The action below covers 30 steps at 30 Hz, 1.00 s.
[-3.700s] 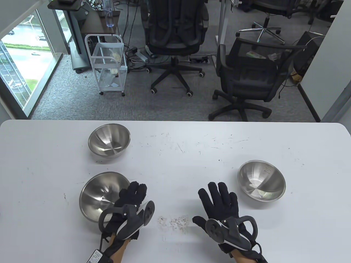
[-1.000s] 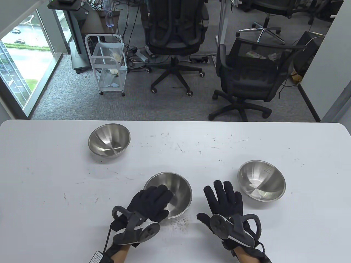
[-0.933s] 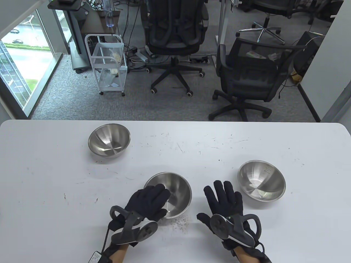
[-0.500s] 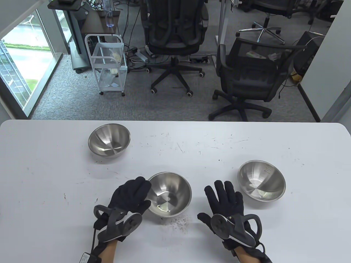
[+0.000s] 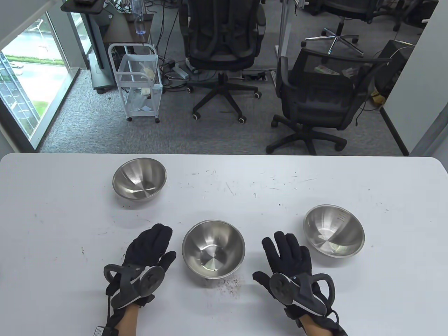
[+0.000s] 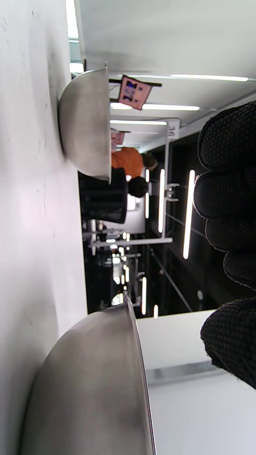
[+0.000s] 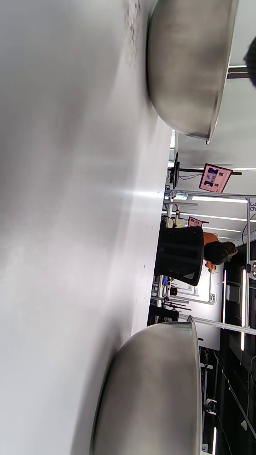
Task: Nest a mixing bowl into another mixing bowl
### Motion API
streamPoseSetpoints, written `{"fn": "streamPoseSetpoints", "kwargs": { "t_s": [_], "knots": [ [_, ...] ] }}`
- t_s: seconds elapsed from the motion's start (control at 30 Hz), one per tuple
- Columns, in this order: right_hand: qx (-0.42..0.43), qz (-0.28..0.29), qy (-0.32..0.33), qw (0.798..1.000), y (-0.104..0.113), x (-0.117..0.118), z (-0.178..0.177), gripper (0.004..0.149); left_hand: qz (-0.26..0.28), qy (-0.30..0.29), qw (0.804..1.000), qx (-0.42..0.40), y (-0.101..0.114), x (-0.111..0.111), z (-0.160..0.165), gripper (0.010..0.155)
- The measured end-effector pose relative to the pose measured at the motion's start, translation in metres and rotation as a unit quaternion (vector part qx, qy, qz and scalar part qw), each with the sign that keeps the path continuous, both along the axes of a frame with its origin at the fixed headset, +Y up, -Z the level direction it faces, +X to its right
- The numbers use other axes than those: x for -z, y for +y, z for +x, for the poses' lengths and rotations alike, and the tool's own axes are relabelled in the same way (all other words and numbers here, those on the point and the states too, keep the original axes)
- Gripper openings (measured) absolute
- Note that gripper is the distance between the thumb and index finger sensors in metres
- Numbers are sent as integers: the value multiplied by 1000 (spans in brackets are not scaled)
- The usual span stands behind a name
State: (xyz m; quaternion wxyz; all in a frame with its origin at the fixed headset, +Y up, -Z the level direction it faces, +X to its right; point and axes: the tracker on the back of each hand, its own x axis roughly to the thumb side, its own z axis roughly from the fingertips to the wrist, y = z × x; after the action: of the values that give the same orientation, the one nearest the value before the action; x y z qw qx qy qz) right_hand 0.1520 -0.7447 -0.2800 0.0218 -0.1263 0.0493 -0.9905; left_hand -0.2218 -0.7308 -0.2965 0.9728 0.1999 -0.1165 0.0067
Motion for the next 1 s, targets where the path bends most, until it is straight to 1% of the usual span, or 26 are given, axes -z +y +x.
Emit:
{"fn": "streamPoseSetpoints", "kwargs": {
  "t_s": [0.23,0.33,0.5,0.77,1.0],
  "knots": [
    [-10,39,-30,999,7,1,9,92,-1,5,1000,-16,-1,0,-5,74],
    [-10,57,-58,997,11,4,21,90,0,5,1000,-19,-1,0,-5,75],
    [-11,61,-113,992,13,14,47,85,1,3,1000,-23,-2,1,-6,75],
    [-2,49,-182,982,8,27,81,72,-2,1,1000,-31,-3,1,-7,75],
    [1,39,-208,977,1,34,94,52,-7,0,999,-37,-3,0,-7,75]
  ]
}}
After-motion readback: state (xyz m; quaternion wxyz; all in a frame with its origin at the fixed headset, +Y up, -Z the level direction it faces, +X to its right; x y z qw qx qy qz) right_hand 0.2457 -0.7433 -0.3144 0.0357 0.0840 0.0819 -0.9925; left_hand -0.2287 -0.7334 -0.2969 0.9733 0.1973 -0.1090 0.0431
